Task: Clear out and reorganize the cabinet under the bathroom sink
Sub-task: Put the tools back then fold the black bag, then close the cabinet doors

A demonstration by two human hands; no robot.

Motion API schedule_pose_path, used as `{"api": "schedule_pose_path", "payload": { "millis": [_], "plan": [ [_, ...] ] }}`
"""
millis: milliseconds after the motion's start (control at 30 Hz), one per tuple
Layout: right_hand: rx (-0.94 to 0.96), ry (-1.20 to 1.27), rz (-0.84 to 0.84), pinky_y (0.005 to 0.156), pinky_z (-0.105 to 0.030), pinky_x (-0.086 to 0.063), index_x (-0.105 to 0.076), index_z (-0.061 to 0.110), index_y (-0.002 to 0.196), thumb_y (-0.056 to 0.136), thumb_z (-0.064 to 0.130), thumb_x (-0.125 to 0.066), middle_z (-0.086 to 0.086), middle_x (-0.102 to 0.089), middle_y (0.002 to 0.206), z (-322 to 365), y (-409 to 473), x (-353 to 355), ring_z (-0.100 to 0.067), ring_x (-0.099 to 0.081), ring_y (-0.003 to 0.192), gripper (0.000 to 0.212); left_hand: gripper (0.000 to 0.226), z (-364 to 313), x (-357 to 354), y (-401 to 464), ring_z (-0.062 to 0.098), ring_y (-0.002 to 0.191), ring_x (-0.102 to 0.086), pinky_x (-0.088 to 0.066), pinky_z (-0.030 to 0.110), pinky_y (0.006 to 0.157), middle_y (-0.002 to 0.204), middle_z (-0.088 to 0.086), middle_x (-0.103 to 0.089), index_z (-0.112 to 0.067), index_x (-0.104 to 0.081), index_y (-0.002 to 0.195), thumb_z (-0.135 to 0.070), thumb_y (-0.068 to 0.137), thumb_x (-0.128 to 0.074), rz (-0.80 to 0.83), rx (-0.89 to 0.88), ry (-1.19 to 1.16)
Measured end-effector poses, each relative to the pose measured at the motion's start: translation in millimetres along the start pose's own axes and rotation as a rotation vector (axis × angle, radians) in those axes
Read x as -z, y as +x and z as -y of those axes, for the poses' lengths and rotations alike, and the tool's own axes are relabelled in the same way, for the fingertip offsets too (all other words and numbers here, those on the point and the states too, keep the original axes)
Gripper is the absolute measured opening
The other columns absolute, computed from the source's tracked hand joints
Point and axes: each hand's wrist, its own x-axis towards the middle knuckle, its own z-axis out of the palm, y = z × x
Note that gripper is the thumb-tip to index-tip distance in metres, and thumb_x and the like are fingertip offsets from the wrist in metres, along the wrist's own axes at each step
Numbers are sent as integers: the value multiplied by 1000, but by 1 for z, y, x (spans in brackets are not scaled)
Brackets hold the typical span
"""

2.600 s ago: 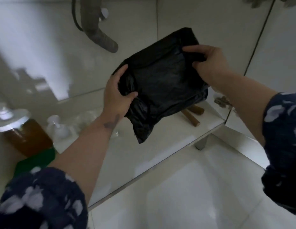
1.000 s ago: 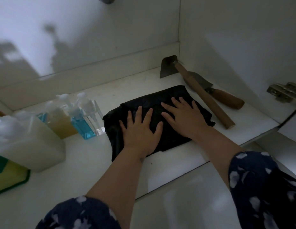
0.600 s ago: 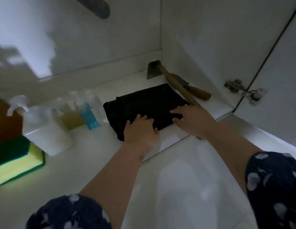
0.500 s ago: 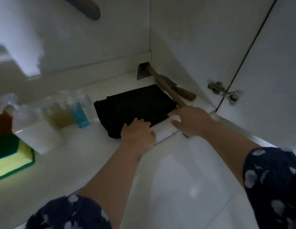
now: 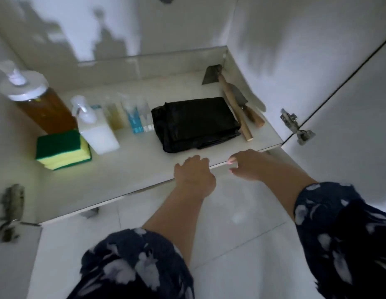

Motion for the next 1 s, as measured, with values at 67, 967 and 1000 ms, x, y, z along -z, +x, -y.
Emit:
{"api": "schedule_pose_path", "payload": {
  "millis": [67,967,1000],
  "plan": [
    [29,-19,61,106,-36,-40,-48,30,135,94,32,-47,3,-47,142,16,-19,11,-20,-46,128,42,48,11,19,-24,20,133,-36,-29,39,108,144,-2,-39,-25,-36,143,-31,96,-39,38,40,11],
    [797,-159,229,110,-36,-35,-41,27,141,98,35,-41,1,-38,150,242,-377,243,-21,-39,135,44,41,35,293,-487,21,132,-40,-37,38,108,146,-2,-43,-28,-47,136,-30,95,-45,-421,857,-487],
    [853,-171,208,110,-35,-36,-40,29,141,98,35,-41,1,-38,150,254,-385,244,-21,-39,135,44,44,38,293,-502,20,135,-36,-35,39,109,149,-2,-38,-27,-43,139,-30,95,-45,-490,906,-451]
  ]
}}
